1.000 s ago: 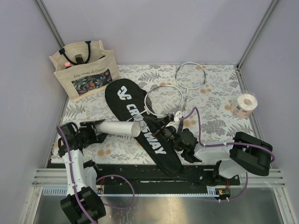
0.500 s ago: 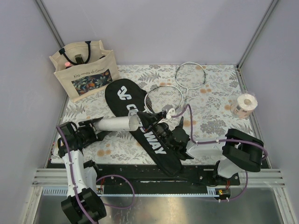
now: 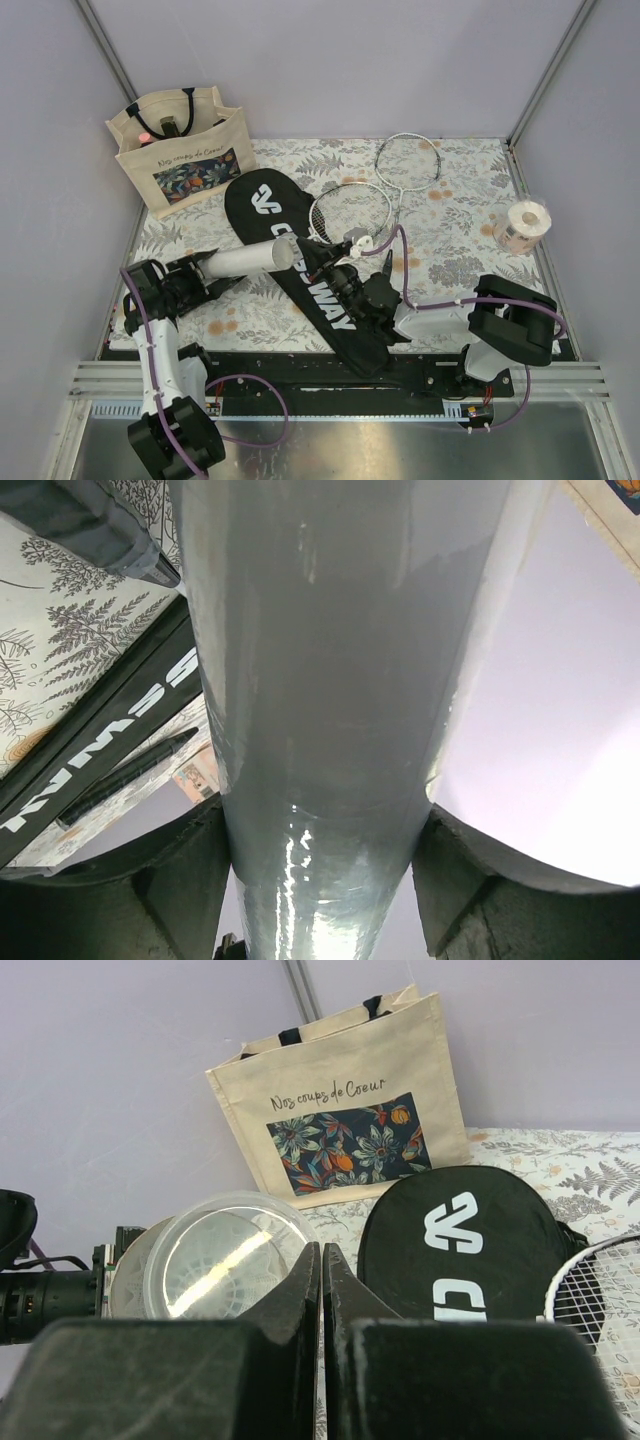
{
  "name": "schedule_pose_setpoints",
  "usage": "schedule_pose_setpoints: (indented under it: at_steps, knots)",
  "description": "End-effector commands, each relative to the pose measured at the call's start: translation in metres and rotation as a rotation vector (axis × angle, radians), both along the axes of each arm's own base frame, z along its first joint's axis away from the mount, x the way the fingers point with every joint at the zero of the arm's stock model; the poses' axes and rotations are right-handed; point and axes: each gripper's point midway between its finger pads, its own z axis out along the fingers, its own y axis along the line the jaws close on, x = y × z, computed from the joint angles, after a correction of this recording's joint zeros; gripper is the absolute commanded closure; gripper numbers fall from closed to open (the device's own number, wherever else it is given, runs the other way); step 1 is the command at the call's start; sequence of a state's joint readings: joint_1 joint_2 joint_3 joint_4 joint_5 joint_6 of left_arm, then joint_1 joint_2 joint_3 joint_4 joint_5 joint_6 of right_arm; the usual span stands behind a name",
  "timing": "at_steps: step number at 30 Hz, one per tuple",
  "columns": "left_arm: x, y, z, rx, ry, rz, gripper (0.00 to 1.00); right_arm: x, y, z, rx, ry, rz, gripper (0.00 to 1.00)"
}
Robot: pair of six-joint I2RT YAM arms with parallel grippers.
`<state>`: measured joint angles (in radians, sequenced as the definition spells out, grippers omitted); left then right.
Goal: Pack up the badminton gear
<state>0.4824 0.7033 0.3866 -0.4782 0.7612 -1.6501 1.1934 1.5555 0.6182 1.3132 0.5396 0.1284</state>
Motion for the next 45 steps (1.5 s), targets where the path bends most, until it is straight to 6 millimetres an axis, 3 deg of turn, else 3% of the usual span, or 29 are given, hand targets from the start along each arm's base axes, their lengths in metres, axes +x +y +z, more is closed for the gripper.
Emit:
schedule_pose_setpoints:
  at_steps: [1,15,27,34,45]
  knots:
    - [0.008,0.0,0.024,-0.107,0.0,0.04,0.48,-0.001,-0.006,0.043,0.155,-0.072,-0.041,1.0]
    - [0.011,0.002,0.016,-0.11,0.009,0.042,0.48,-0.008,0.013,0.051,0.161,-0.083,-0.032,1.0]
    - [0.012,0.0,0.022,-0.126,-0.017,0.024,0.48,-0.005,0.01,0.029,0.122,-0.034,-0.098,1.0]
    - [0.012,0.0,0.023,-0.112,-0.025,0.026,0.49,0.002,0.003,0.042,0.14,-0.036,-0.157,1.0]
    - [0.007,-0.002,0.014,-0.099,-0.006,0.015,0.49,0.005,0.012,0.055,0.135,-0.071,-0.169,1.0]
